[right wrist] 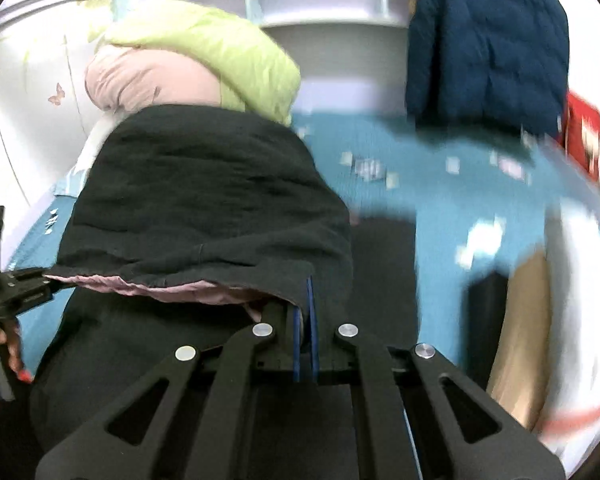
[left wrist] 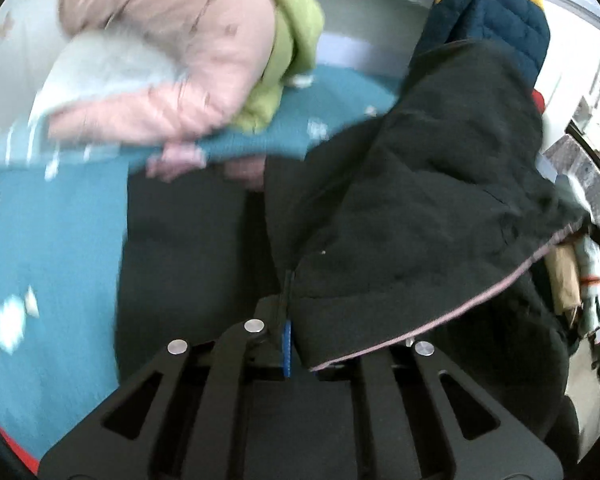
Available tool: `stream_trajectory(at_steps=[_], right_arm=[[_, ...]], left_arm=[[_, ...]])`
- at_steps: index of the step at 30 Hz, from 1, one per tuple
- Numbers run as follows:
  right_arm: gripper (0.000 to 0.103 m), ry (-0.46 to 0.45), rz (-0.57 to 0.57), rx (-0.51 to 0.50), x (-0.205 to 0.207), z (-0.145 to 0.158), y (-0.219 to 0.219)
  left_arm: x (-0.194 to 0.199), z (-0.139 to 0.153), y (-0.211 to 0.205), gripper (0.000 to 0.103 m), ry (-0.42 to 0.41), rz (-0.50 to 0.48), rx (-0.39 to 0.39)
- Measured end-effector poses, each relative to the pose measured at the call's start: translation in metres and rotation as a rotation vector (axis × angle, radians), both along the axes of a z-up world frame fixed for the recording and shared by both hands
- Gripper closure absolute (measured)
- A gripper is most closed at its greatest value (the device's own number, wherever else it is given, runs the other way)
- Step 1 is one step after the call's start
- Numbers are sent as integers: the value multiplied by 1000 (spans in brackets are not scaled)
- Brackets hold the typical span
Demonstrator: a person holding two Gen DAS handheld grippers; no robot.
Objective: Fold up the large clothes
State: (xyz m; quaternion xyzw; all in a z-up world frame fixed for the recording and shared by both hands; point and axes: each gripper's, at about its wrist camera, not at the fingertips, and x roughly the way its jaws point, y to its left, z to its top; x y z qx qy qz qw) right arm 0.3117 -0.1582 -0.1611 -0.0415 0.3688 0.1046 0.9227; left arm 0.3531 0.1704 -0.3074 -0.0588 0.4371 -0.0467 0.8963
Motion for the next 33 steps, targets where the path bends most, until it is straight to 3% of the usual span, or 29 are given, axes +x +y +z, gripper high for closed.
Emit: stream_trajectory(at_steps=[3, 7, 9, 11, 14, 19, 22, 24, 26, 30, 33], right_arm=[[95, 128, -37, -1, -25, -51, -3], [84, 195, -70, 62, -43, -73, -12], [79, 196, -69, 114, -56, -65, -14], [70, 192, -72, 138, -68, -50, -16], [67, 135, -67, 213, -72, -13, -18], [66, 69, -16, 384, -39, 36, -1], [66, 82, -2, 449, -1, 41, 19], [66, 137, -3, 468, 24, 29, 35], [66, 195, 23, 413, 37, 13, 54], [70, 395, 11, 369, 41, -52, 73], [74, 513, 0, 382, 26, -102, 79]], left_arm=[[-15, -27, -4, 96, 32, 32, -34], [-22, -25, -9, 92, 26, 40, -2], [-26, -14, -9, 82, 2, 27, 15], [-33, -2, -8, 63, -27, 30, 56], [-41, 9, -7, 52, -50, 19, 115], [-32, -1, -7, 48, 1, -16, 209], [-33, -2, -5, 44, -49, -21, 196], [-30, -6, -1, 29, -78, -43, 174], [-25, -12, 8, 16, -59, -43, 161], [-20, -18, 37, 15, -3, -13, 20], [-21, -11, 32, 15, 7, -80, 117]])
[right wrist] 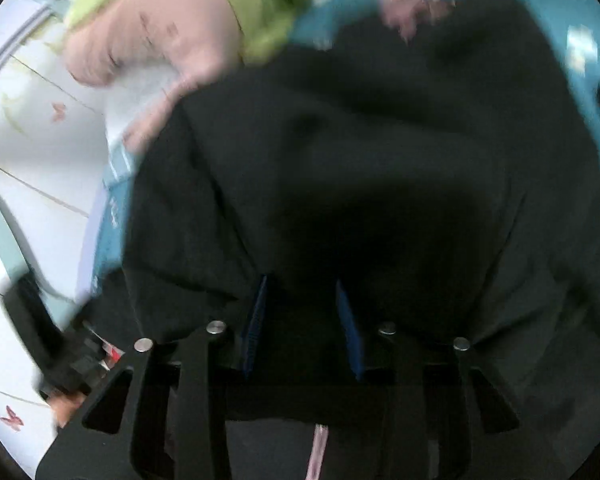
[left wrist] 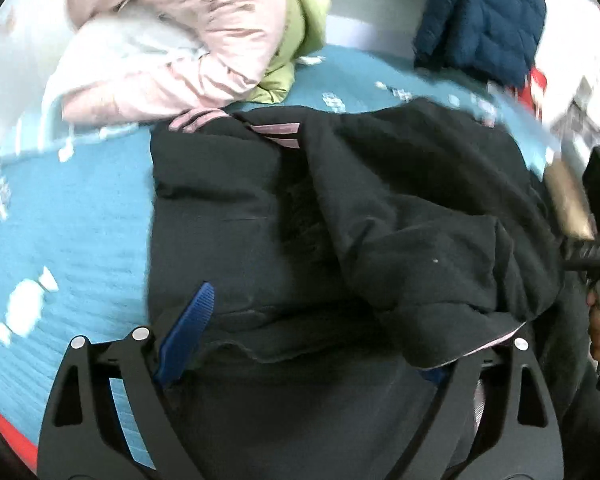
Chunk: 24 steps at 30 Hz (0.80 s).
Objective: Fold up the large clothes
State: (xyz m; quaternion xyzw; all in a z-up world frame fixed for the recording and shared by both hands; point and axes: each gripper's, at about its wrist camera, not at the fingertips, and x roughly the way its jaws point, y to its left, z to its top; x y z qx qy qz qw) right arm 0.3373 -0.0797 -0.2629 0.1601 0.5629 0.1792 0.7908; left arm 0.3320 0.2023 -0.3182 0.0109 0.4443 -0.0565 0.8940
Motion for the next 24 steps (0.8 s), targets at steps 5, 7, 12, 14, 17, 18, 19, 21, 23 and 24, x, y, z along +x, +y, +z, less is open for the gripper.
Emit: stream_trajectory(at_steps=[5, 7, 12, 14, 17, 18, 19, 21, 23, 24], right_arm=[[76, 58, -49, 109, -21, -34, -7], [76, 69, -79, 160, -21, -30, -13], [72, -13, -81, 163, -19, 0, -16], [72, -28, -75, 145, -16, 7, -13], [74, -26, -53, 107, -17, 1, -9], [74, -20, -46, 103, -17, -4, -7], [76, -4, -32, 93, -19, -14, -4], [78, 33, -28, 77, -16, -28, -3], [79, 41, -21, 80, -28, -41, -1], [79, 33, -30, 88, -33, -44, -2]], left_arm=[[-11, -1, -33, 15, -110, -162, 234], [-19, -2, -37, 12, -186, -165, 273], [-32, -30, -62, 4, -187, -328, 331], [-35, -45, -76, 4, -136, -378, 414], [-45, -42, -71, 4, -120, -349, 372], [-48, -35, -64, 4, -125, -325, 329], [-50, -28, -57, 4, -127, -302, 292], [-48, -1, -36, 4, -142, -222, 185], [-44, 27, -25, 4, -187, -172, 99], [-39, 40, -23, 4, -212, -155, 49]])
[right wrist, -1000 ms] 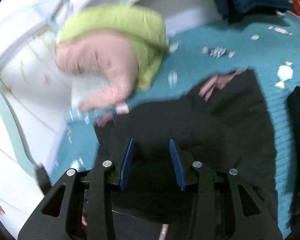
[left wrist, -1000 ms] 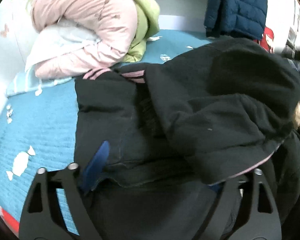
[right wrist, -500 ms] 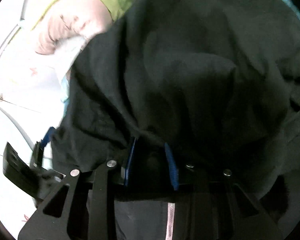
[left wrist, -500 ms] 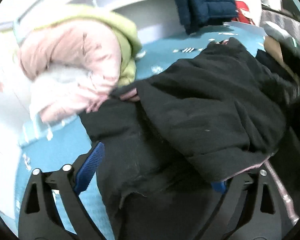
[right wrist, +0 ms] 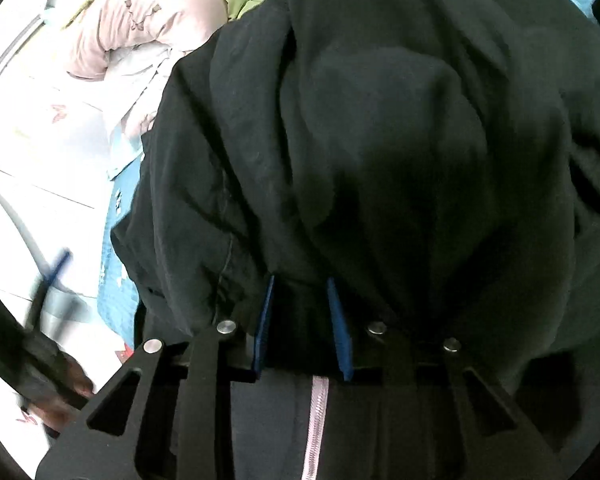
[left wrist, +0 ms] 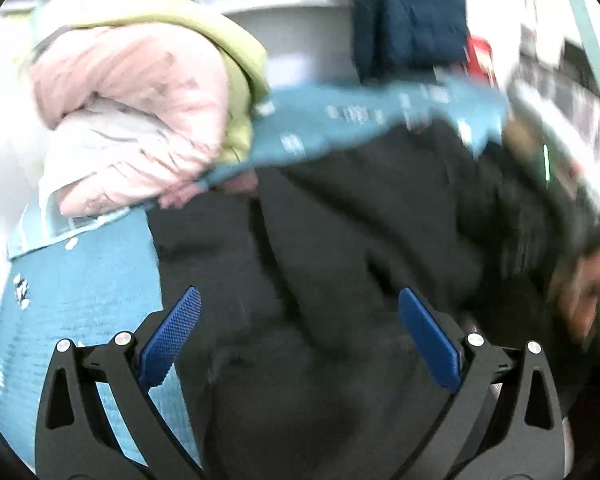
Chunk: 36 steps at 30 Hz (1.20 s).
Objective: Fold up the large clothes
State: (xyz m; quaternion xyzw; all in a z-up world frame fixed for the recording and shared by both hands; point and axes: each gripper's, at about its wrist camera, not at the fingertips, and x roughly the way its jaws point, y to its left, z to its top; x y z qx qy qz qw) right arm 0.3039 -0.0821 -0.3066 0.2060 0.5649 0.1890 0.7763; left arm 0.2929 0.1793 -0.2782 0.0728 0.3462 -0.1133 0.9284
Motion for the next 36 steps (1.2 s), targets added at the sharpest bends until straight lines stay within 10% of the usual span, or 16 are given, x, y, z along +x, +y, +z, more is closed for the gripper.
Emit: stream_trajectory(at_steps=[4, 9, 13, 23, 31, 36], right_arm=[[81, 3, -48, 56, -7, 0, -9], [77, -101, -54, 1, -22, 51, -22], [76, -222, -75, -115, -26, 86, -37], [81, -31, -55, -301, 8, -4, -22], [58, -81, 6, -161, 7, 77, -27], [57, -128, -32, -168, 62, 125, -45]], left_arm=[[43, 22, -21, 4, 19, -1, -177], [101, -38, -74, 4, 252, 102, 25], [99, -83, -72, 5, 364, 175, 32], [82, -115, -66, 4, 316, 200, -21], [68, -46, -20, 4, 251, 49, -270], [115, -8, 31, 4, 214, 136, -291]])
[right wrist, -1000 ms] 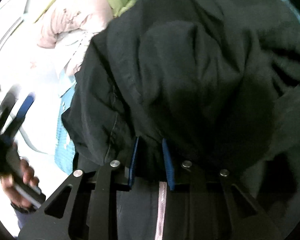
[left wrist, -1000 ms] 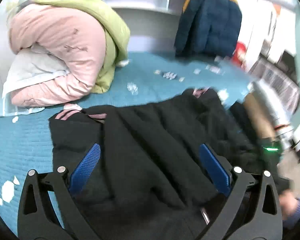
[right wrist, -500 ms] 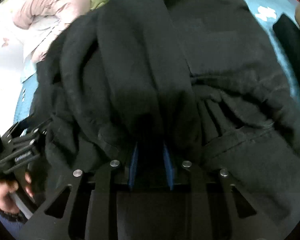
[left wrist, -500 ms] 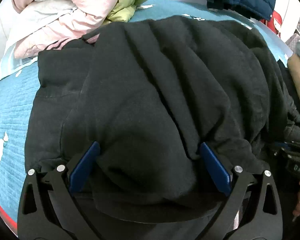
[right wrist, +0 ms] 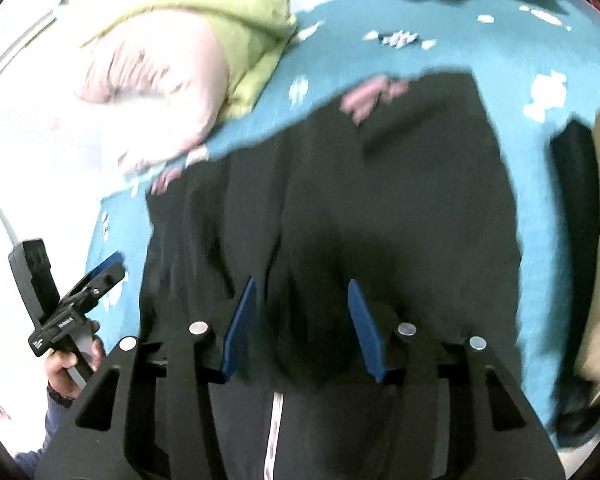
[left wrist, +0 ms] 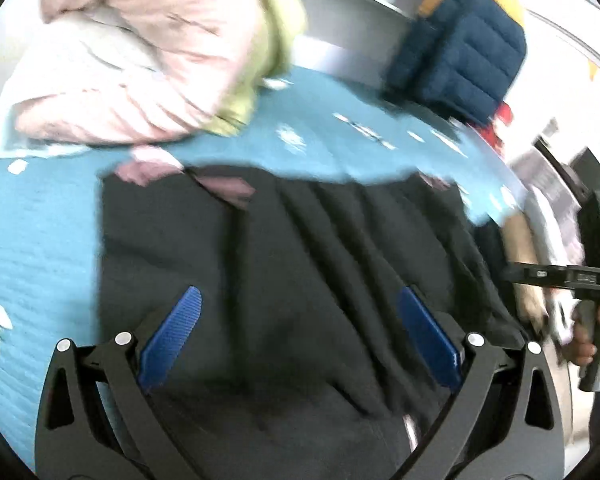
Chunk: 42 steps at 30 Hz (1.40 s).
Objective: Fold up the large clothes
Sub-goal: 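Grasp the hoodie hem with the left gripper while the right gripper grasps the hem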
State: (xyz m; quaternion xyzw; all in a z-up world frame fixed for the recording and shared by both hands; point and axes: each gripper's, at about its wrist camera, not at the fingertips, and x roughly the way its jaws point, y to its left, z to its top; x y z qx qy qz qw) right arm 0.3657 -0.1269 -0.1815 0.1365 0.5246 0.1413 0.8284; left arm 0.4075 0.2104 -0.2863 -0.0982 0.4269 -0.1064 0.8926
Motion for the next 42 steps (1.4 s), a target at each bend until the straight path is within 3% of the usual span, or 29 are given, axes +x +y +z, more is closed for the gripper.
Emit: stream_trajectory(at_steps=[1, 4, 6, 10, 15, 18, 24, 26, 27, 28, 30, 33, 37, 42], right_arm=[[57, 0, -19, -26, 17, 4, -4], [52, -8, -74, -71, 68, 11, -11], [51, 41, -146, -45, 108, 7, -22], [50, 122, -244, -13, 163, -8, -27], [49, 275, -333, 12, 203, -38, -38], [49, 325, -327, 32, 215, -55, -41], [48, 392, -318, -19, 229, -78, -33], [49, 391, -316, -31, 232, -82, -30], [53, 378, -304, -52, 233, -84, -27], [68, 365, -292, -67, 234, -86, -25], [74, 339, -263, -93, 230, -90, -20], [81, 273, -236, -91, 220, -82, -17], [83, 139, -181, -75, 199, -46, -10], [84, 43, -162, -51, 173, 3, 1]], left_arm=[[23, 4, 11, 4, 21, 52, 35], [78, 4, 27, 4, 79, 92, 36], [121, -7, 36, 4, 174, 139, 48], [183, -36, 42, 4, 336, 200, -81], [207, -81, 42, 4, 538, 256, -106], [214, -96, 40, 4, 554, 284, -108], [234, -124, 27, 4, 649, 271, 5], [238, -125, 27, 4, 650, 271, 18], [238, -126, 28, 4, 643, 280, 5], [237, -126, 29, 5, 629, 285, -4], [231, -123, 31, 11, 600, 269, -9], [218, -109, 37, 31, 552, 254, -48], [202, -82, 36, 57, 472, 227, -70], [172, -31, 40, 74, 354, 189, -105]])
